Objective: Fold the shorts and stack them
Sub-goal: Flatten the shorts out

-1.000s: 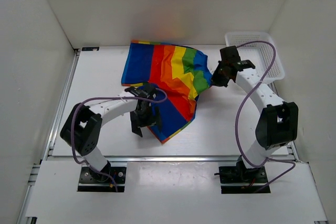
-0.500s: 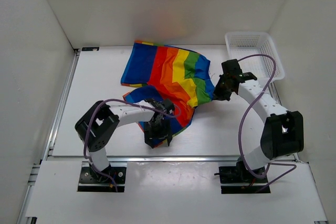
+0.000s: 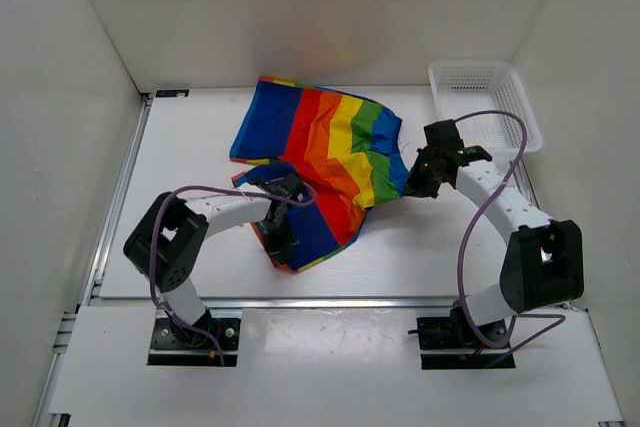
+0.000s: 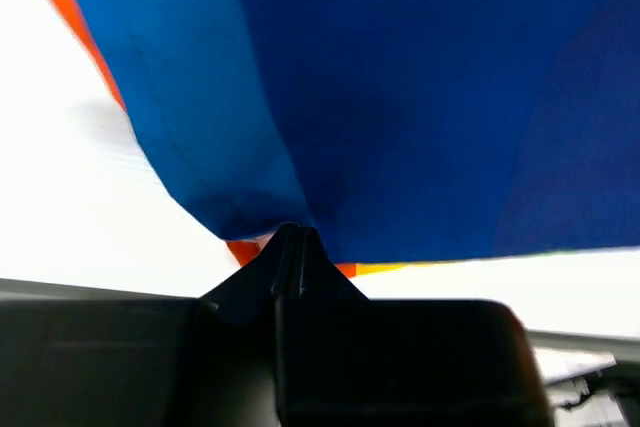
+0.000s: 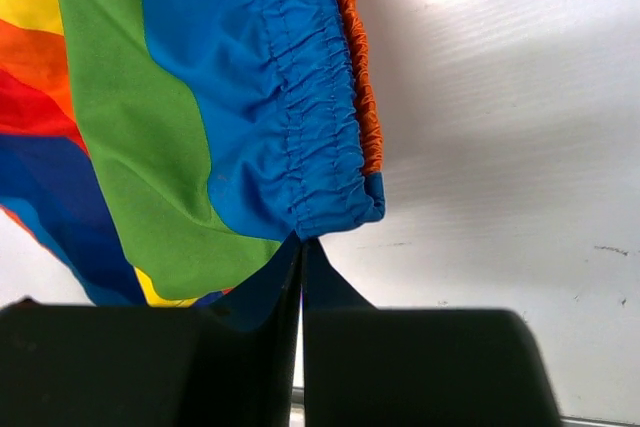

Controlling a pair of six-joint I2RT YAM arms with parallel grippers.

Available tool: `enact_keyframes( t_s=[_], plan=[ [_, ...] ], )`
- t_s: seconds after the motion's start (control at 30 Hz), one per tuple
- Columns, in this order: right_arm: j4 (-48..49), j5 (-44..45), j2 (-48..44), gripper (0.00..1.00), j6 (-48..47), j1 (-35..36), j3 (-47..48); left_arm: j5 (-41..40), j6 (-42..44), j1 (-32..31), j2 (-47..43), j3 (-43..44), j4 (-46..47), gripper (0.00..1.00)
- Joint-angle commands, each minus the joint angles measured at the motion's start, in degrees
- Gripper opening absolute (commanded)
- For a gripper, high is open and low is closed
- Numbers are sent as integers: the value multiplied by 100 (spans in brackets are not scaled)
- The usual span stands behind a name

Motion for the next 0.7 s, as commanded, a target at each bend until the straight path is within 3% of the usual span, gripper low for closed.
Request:
enact_keyframes(
  t_s=[0.0, 0.1, 0.33, 0.43, 0.47, 0.5, 0.67],
  plan=[
    [135, -333, -280, 0, 139, 9, -151, -420, 222, 420, -245, -177, -119, 10],
    [329, -562, -280, 0, 393, 184, -467, -824, 600, 1149, -745, -64, -531, 10],
    [1084, -590, -578, 0, 2185, 1185, -1698, -1415, 1260, 2485, -1626, 403, -1376, 10],
    [1208, -378, -578, 0, 2521, 1406, -1770, -1241, 1260, 2996, -1688, 403, -1544, 39],
    [1208, -378, -578, 0, 2521, 1407, -1709, -1135, 1182, 3127, -1740, 403, -1622, 88],
    [1208, -378, -509, 0, 2521, 1407, -1647, -1021, 1033, 3181, -1810, 255, -1623, 100],
    [1147, -378, -315, 0, 2338, 1459, -1471, -62, 234, 3576, -2961, -641, -1220, 100]
  ],
)
